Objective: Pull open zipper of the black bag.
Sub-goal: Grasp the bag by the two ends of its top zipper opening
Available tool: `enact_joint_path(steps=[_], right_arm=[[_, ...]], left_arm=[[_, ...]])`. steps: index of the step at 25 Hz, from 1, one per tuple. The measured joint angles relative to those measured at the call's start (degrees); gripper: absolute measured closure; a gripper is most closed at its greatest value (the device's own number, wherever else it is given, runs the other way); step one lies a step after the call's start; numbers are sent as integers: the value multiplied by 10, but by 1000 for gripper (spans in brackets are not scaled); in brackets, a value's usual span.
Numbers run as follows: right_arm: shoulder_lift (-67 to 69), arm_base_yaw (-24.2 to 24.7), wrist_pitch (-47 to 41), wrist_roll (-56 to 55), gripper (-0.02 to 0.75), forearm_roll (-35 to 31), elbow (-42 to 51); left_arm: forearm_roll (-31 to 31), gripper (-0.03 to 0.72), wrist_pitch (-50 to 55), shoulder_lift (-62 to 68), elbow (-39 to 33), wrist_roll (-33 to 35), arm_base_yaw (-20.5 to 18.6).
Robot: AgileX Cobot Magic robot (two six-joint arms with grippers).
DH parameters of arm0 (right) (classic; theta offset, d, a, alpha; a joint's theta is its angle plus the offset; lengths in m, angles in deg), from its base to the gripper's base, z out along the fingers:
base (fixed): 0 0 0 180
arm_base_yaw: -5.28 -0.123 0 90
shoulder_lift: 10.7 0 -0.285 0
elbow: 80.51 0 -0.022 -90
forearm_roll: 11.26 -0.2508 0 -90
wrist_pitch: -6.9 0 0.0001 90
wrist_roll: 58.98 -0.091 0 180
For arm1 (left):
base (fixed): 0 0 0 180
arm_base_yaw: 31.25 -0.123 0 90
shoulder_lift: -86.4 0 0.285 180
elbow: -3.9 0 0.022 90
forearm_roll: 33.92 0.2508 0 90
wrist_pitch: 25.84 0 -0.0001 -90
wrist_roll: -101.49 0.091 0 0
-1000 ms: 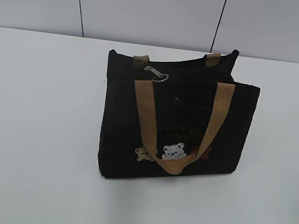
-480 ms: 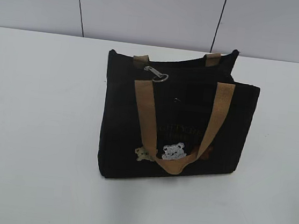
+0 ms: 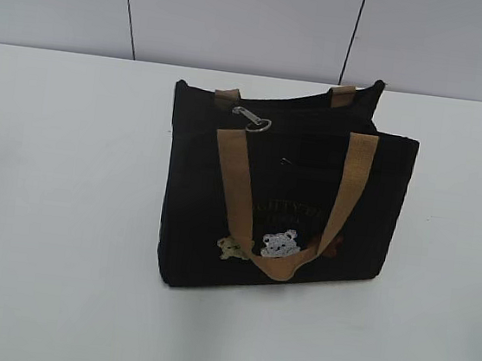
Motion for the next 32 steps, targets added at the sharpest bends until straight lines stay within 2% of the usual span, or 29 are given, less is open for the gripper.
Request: enact_joint_path(steps=[7,10,16,18,21,27,30,32], right_arm=[[0,0,0,0,360,0,0],[0,0,0,0,360,0,0],[0,0,0,0,360,0,0],[0,0,0,0,360,0,0],[0,0,0,0,360,0,0],[0,0,0,0,360,0,0],[0,0,0,0,360,0,0],[0,0,0,0,360,0,0]], left_arm=[[9,195,-261,188,-4,8,0],[8,196,-373,255,-34,5,1],[23,197,-564,360,-127,-84,40],[48,197,-618,392,-148,-115,60],[130,197,-679,444,-159,-161,76],[325,198,-801,579,-158,-194,67],[446,198,-859,666,-125,-215,47],[553,198,-901,726,-81,-254,35]])
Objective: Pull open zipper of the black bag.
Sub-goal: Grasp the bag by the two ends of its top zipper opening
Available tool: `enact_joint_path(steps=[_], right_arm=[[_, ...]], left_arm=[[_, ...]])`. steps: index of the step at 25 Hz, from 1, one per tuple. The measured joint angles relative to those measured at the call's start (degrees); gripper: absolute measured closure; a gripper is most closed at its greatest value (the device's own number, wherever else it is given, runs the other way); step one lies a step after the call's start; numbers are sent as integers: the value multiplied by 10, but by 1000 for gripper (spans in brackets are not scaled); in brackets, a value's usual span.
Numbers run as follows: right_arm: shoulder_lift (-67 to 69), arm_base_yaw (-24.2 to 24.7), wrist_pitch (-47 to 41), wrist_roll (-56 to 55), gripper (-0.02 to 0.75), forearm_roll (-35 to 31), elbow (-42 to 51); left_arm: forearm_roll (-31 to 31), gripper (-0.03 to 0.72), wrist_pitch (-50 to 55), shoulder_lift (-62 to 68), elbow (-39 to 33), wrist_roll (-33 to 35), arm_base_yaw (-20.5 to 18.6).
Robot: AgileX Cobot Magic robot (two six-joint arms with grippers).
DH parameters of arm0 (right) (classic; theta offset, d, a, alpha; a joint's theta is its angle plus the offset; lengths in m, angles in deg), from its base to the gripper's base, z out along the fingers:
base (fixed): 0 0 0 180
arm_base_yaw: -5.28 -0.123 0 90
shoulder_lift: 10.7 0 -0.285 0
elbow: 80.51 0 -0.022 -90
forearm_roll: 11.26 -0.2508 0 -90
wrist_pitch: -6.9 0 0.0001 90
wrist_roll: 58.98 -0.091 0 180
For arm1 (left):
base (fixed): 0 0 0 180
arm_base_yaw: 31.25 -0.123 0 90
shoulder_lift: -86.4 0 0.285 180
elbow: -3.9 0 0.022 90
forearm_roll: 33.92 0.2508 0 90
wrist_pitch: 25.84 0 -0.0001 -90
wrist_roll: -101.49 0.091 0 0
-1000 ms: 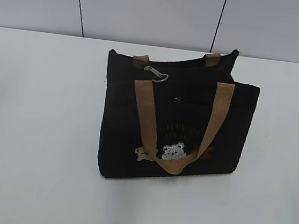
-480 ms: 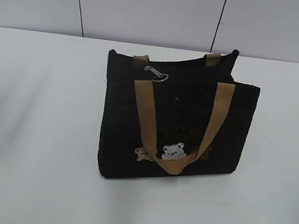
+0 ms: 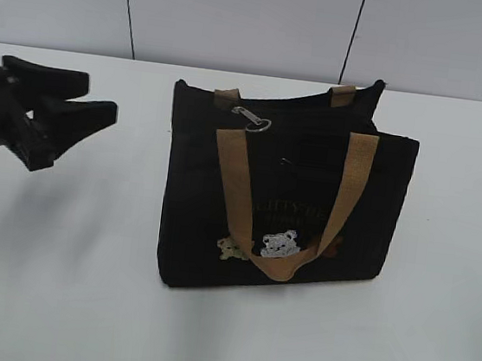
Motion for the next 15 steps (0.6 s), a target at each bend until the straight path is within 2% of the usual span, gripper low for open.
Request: enact_joint_path(steps=[2,4,7,12,15], right_arm=[[0,0,0,0,360,0,0],[0,0,0,0,360,0,0],[0,0,0,0,360,0,0],[0,0,0,0,360,0,0],[0,0,0,0,360,0,0]], left_arm=[[99,198,-25,49,67,-50,-8],[173,198,-32,84,120,-91,-10],[249,198,-45,127,208,-146,-10],[336,198,-66,182,303,-227,5],[356,198,-84,210,334,-248,22]])
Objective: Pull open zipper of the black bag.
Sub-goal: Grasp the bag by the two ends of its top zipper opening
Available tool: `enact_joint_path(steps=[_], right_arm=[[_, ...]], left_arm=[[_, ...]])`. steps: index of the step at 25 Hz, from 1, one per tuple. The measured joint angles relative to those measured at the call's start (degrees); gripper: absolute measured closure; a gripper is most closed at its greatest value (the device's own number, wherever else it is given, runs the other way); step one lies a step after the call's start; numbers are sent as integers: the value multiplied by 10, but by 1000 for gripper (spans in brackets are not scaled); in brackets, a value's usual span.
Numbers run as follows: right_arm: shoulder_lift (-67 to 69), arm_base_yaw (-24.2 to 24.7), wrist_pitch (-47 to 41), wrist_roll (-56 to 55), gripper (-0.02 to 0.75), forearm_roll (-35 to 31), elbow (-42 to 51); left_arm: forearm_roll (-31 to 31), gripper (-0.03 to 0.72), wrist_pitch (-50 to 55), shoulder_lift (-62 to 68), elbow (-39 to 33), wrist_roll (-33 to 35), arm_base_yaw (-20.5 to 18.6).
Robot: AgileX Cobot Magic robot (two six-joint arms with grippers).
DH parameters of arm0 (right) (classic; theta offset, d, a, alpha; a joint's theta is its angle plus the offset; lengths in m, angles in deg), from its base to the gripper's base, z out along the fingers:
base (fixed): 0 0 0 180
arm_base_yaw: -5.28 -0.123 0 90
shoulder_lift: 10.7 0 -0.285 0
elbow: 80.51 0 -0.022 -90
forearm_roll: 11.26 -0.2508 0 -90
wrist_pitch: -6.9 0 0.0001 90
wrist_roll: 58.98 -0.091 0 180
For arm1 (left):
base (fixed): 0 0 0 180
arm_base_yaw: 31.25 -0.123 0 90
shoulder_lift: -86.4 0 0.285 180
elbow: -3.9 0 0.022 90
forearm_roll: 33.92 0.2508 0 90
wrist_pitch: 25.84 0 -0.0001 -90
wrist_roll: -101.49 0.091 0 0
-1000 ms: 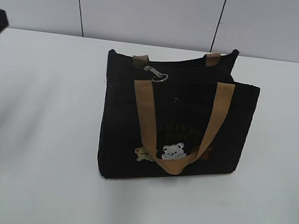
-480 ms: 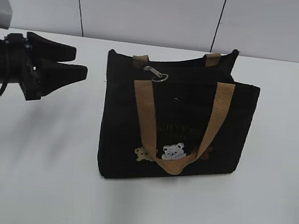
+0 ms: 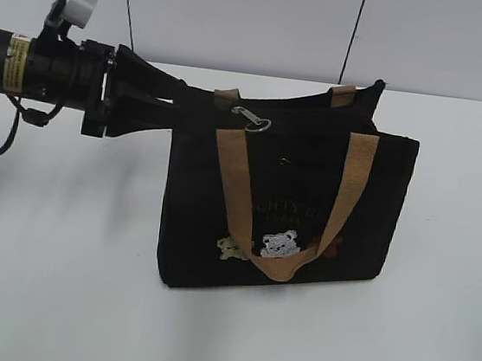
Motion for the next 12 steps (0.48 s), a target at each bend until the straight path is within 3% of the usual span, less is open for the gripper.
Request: enact_joint_path(steps=[8,12], right_arm=[[0,0,0,0,360,0,0],[0,0,0,0,360,0,0]], left_arm=[[6,207,-9,36,29,-6,25],[10,302,-10,50,30,-6,27]])
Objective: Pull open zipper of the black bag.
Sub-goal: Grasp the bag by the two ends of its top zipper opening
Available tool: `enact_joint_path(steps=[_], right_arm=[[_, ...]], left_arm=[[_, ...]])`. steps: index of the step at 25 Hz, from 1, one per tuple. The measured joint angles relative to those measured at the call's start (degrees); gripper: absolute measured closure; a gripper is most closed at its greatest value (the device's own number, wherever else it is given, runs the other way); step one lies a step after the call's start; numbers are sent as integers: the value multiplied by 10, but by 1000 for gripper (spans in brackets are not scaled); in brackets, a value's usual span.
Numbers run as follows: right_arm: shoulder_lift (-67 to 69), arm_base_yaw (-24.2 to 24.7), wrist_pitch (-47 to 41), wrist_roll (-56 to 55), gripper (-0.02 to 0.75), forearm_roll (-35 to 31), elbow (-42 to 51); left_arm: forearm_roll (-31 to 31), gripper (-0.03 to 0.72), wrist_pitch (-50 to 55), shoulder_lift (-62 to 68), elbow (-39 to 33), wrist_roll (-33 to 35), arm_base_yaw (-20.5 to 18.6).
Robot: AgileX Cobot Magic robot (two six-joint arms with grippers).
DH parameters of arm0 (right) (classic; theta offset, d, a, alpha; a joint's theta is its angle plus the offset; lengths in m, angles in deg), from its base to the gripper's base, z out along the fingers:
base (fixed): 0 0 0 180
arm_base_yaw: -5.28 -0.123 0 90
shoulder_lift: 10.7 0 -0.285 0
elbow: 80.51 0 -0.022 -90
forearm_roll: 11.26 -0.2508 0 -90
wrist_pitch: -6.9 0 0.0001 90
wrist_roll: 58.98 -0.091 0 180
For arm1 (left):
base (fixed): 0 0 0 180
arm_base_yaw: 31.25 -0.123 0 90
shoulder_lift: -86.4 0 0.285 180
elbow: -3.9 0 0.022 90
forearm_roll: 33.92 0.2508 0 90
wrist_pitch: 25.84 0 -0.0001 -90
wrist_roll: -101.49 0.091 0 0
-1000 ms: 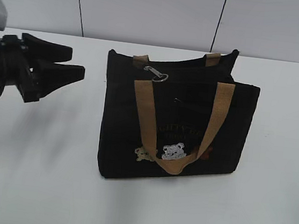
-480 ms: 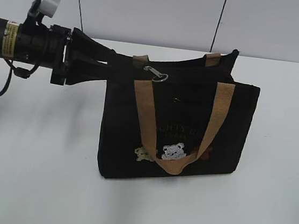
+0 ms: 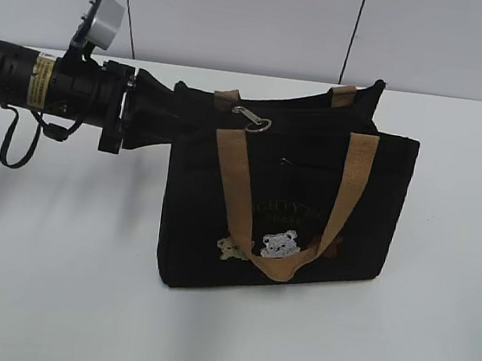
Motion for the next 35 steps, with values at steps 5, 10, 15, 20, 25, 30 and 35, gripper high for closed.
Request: enact_joint_path(steps=[5,10,15,20,25,30,35], right_arm=[[0,0,0,0,360,0,0],[0,0,0,0,360,0,0],[0,0,0,0,360,0,0],[0,0,0,0,360,0,0],[0,0,0,0,360,0,0],[0,0,0,0,360,0,0],[4,0,7,0,360,-1,-12]], left_arm=[[-7,531,2,1,1,0,0],[-20,660,5,2,1,0,1],[-22,660,4,2,1,0,1],[-19,660,2,2,1,0,1],[-11,660,0,2,1,0,1],[-11,661,-1,2,1,0,1],[-10,661,-2,2,1,0,1]])
